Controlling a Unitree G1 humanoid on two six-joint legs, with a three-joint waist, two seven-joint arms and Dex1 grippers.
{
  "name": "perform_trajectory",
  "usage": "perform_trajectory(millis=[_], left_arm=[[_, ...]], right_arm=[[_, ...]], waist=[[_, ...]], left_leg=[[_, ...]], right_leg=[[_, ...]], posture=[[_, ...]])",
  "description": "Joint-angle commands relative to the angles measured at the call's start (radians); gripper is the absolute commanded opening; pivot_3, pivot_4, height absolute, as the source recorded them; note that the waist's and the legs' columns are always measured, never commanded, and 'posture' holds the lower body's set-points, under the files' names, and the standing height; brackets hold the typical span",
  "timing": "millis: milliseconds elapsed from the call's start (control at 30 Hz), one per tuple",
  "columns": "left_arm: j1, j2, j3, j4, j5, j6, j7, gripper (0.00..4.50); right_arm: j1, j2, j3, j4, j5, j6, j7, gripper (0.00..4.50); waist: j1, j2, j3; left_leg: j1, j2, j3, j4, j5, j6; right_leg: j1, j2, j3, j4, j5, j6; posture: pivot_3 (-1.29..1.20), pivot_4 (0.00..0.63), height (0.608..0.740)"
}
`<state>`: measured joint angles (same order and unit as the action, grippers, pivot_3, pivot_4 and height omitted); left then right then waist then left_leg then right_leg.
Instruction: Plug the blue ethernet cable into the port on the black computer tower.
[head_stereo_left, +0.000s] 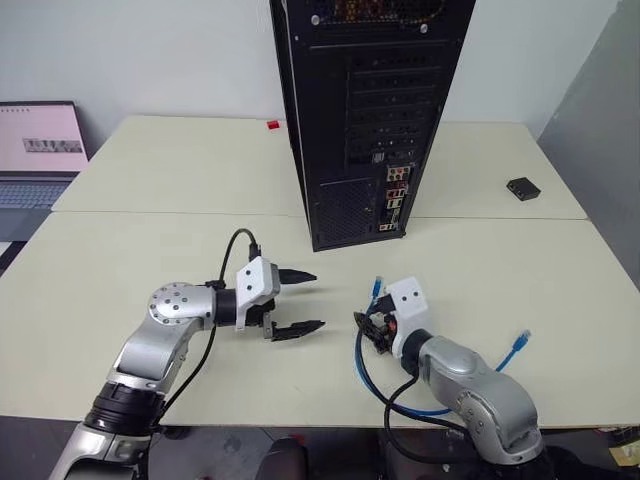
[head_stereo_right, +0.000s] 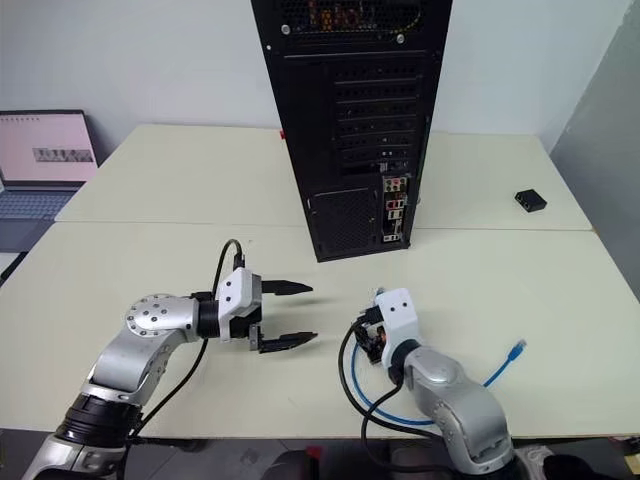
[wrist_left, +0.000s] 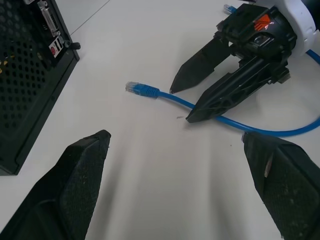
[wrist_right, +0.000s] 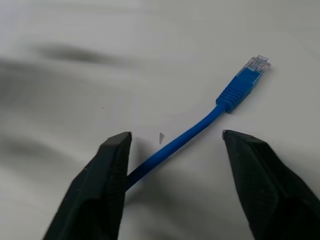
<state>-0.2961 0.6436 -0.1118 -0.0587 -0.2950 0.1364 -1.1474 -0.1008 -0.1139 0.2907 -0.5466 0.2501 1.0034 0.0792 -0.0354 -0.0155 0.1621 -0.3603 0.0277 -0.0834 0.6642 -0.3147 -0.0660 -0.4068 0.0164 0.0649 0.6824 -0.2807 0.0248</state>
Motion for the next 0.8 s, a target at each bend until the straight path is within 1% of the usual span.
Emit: perform_trajectory(millis=[33, 67, 100, 133, 233, 300, 433, 600, 633, 733, 800], left_arm=[[-0.015, -0.004, 0.004, 0.001, 0.007, -0.03, 0.002, 4.5], [-0.015, -0.004, 0.003, 0.002, 0.008, -0.034, 0.003, 4.5], [-0.013, -0.004, 0.003, 0.003, 0.008, -0.036, 0.003, 4.5], [-0.011, -0.004, 0.003, 0.005, 0.009, -0.039, 0.002, 4.5], [-0.011, -0.002, 0.007, 0.021, 0.011, -0.046, 0.002, 4.5], [-0.022, 0.0, 0.011, 0.049, 0.014, -0.057, -0.002, 4.5], [-0.065, -0.002, 0.013, 0.115, 0.022, -0.077, -0.01, 4.5], [-0.128, 0.005, -0.003, 0.208, 0.044, -0.129, -0.056, 4.5], [-0.142, 0.006, -0.008, 0.229, 0.051, -0.144, -0.067, 4.5], [-0.188, -0.004, -0.008, 0.289, 0.065, -0.176, -0.077, 4.5], [-0.203, -0.01, -0.007, 0.301, 0.065, -0.185, -0.081, 4.5]], right_arm=[[-0.014, 0.01, 0.016, 0.0, -0.011, 0.026, -0.006, 1.84], [-0.016, 0.011, 0.014, 0.0, -0.014, 0.028, -0.007, 1.63], [-0.018, 0.011, 0.01, -0.001, -0.015, 0.03, -0.007, 1.29], [-0.02, 0.011, 0.003, -0.005, -0.013, 0.032, -0.006, 1.12], [-0.03, -0.002, -0.01, -0.027, -0.004, 0.038, 0.014, 0.35], [-0.04, -0.026, -0.011, -0.047, 0.006, 0.042, 0.042, 0.02], [-0.066, -0.115, -0.015, -0.095, 0.03, 0.054, 0.113, 0.01], [-0.117, -0.294, 0.0, -0.146, 0.039, 0.025, 0.25, 0.01], [-0.124, -0.315, -0.004, -0.152, 0.045, 0.024, 0.268, 0.01], [-0.147, -0.322, -0.02, -0.145, 0.045, 0.007, 0.274, 0.01], [-0.151, -0.282, -0.034, -0.127, 0.042, -0.011, 0.248, 0.01]], waist=[[0.0, 0.0, 0.0], [0.0, 0.0, 0.0], [0.0, 0.0, 0.0], [0.0, 0.0, 0.0], [-0.001, 0.0, 0.0], [-0.001, 0.0, 0.0], [0.0, 0.0, 0.0], [-0.001, 0.0, 0.0], [-0.001, 0.0, 0.0], [0.0, 0.0, 0.0], [-0.001, 0.0, 0.0]], left_leg=[[0.0, 0.0, 0.0, 0.0, 0.0, 0.0], [0.0, 0.0, 0.0, 0.0, 0.0, 0.0], [0.0, 0.0, 0.0, 0.0, 0.0, 0.0], [0.0, 0.0, 0.0, 0.0, 0.0, 0.0], [0.0, 0.0, 0.0, 0.0, 0.0, 0.0], [0.0, 0.0, 0.0, 0.0, 0.0, 0.0], [-0.001, 0.0, -0.001, 0.0, 0.0, 0.0], [-0.001, -0.001, -0.001, 0.0, 0.0, 0.0], [-0.001, -0.001, -0.001, 0.0, 0.0, 0.0], [-0.001, -0.001, -0.002, 0.0, 0.0, 0.0], [-0.001, -0.001, -0.002, 0.0, 0.0, 0.0]], right_leg=[[0.0, 0.0, 0.0, 0.0, 0.0, 0.0], [0.0, 0.0, 0.0, 0.0, 0.0, 0.0], [0.0, 0.0, 0.0, 0.0, 0.0, 0.0], [0.0, 0.0, 0.0, 0.0, 0.0, 0.0], [0.0, 0.0, 0.0, 0.0, 0.0, 0.0], [0.0, 0.0, 0.0, 0.0, 0.0, 0.0], [0.0, 0.0, -0.001, 0.0, 0.0, 0.0], [0.0, 0.0, -0.001, -0.001, 0.0, 0.0], [0.0, 0.0, -0.002, -0.001, 0.0, 0.0], [0.0, 0.0, -0.002, -0.001, 0.0, 0.0], [0.0, 0.0, -0.002, 0.0, 0.0, 0.0]], posture=[[0.0, 0.15, 0.74], [0.0, 0.15, 0.74], [0.0, 0.15, 0.74], [0.0, 0.15, 0.74], [0.0, 0.15, 0.74], [0.0, 0.15, 0.74], [0.0, 0.15, 0.74], [0.0, 0.15, 0.74], [0.0, 0.15, 0.74], [0.0, 0.15, 0.74], [0.0, 0.15, 0.74]])
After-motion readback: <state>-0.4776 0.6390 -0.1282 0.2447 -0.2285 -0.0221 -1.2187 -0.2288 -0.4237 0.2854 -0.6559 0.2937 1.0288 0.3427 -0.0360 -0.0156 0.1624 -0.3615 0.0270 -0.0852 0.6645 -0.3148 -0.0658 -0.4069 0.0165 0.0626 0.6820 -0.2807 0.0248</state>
